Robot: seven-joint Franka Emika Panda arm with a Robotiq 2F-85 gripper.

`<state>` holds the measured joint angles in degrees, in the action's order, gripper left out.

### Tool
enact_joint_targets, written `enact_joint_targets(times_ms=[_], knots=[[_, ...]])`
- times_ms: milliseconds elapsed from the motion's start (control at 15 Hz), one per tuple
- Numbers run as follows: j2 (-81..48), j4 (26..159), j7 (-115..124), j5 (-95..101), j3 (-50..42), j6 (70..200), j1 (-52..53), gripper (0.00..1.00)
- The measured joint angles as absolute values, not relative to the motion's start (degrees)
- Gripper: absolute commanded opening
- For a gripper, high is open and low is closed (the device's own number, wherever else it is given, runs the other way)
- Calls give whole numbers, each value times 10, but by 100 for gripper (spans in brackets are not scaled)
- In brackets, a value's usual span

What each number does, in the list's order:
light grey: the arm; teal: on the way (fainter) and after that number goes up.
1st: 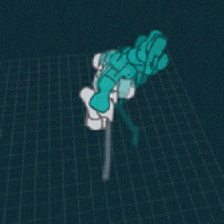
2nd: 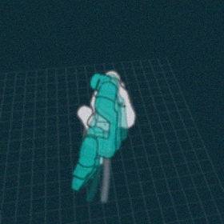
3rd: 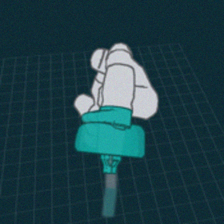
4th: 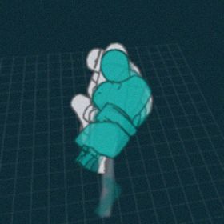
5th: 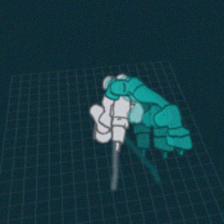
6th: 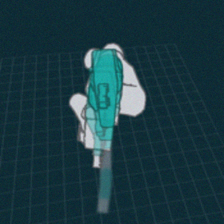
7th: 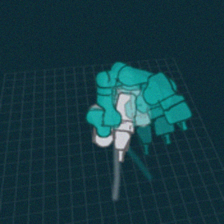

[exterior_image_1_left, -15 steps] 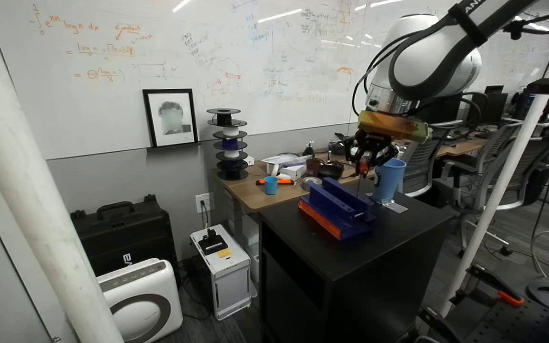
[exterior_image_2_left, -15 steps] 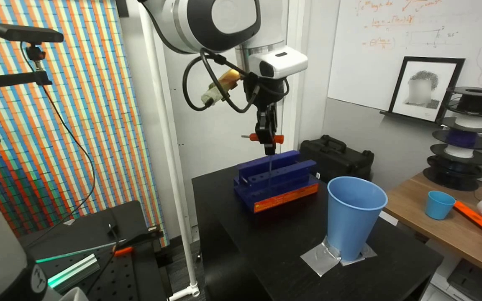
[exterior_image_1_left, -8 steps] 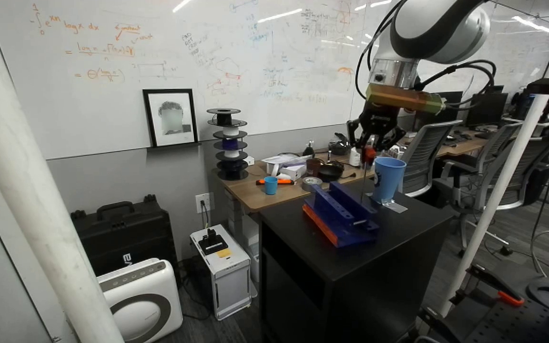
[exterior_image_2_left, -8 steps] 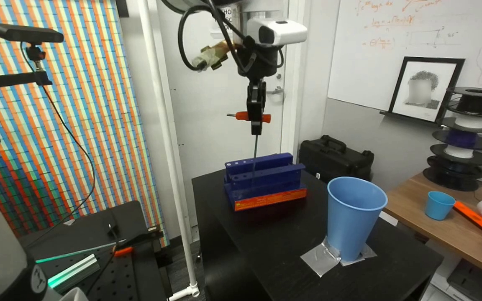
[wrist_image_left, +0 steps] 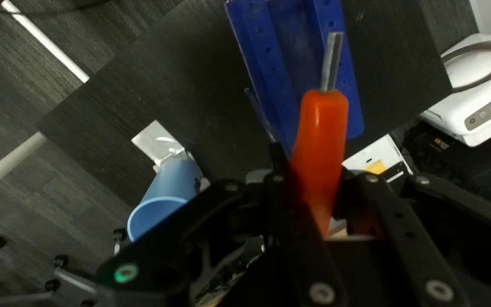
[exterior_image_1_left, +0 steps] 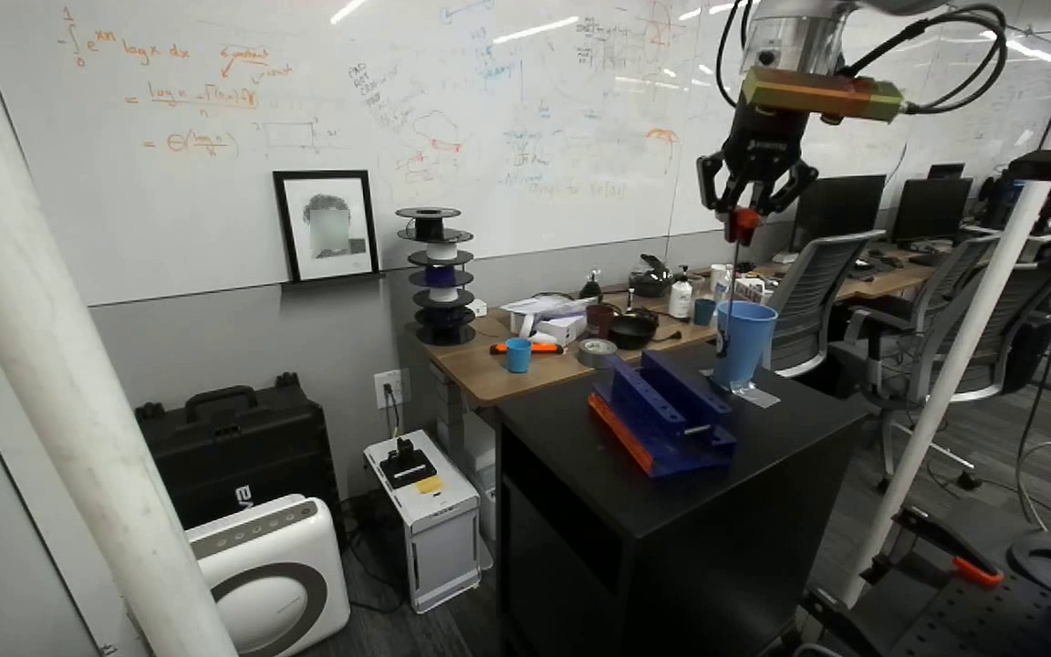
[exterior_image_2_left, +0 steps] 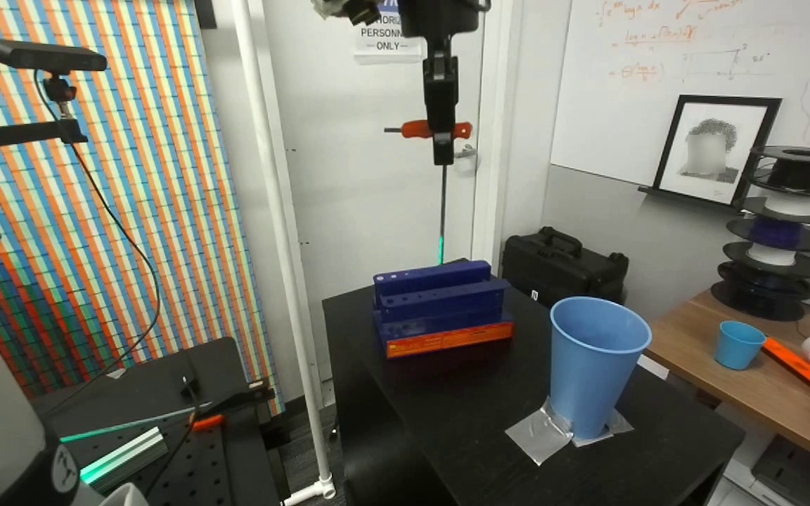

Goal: Put the metal object with the orange handle in the blue cup

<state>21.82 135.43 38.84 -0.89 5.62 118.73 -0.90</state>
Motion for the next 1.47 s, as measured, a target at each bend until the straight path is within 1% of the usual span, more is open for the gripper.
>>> enact_joint_targets(times_ms=[333,733,1200,1467], knots=[[255,1338,400,63,54,1197,-54,11],[234,1340,403,100,30,1284,-107,11],[153,1343,397,77,18,1390,-105,11],[113,1343,368,4,12,1398,-85,11]])
